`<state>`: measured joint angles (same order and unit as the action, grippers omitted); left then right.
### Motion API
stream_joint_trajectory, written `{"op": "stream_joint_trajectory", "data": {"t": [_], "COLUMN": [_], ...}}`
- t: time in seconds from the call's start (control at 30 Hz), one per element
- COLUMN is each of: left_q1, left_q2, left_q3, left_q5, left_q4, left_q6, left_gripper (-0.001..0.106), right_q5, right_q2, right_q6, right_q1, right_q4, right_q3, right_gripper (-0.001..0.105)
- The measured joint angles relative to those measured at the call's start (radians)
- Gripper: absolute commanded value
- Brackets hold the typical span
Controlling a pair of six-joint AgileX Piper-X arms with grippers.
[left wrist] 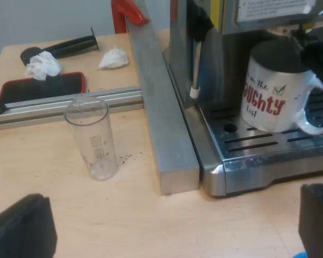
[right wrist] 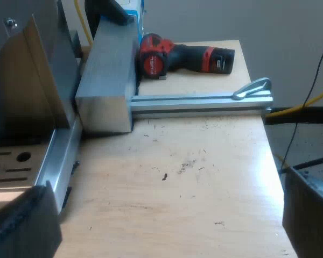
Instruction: Place mug into machine
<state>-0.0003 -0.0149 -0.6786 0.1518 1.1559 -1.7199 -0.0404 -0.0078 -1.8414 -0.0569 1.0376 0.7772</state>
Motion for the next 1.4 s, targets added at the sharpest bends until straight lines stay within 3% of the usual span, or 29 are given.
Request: {"op": "stream_joint_trajectory", "data": {"t": [0.17,0.27,0.53,0.77,1.4], "left_q1": [0.0,0.0,0.0,0.0,0.0], "left_q2": [0.002,0.002,0.002,0.002,0.002], "left_q3": [0.05,0.08,0.126,0.166,0.166], "left_q5": [-0.003,-0.003,-0.003,-0.003,-0.003], "left_q4": [-0.06,-0.102,-0.112,-0.112,-0.119], "left_q6": [0.0,0.0,0.0,0.0,0.0], "left_gripper": [0.093,0.093,0.093,0.093,0.093], "right_q5": [0.015,0.055,0.058,0.058,0.058], "right_q2": [0.0,0.002,0.002,0.002,0.002], "right_q6": [0.004,0.006,0.007,0.007,0.007], "right_q1": [0.0,0.0,0.0,0.0,0.0], "right_q4": [-0.027,-0.027,-0.025,-0.028,-0.028], "right_q3": [-0.052,-0.141,-0.259,-0.266,-0.266], "right_gripper": [0.085,0.085,0.085,0.085,0.085]}}
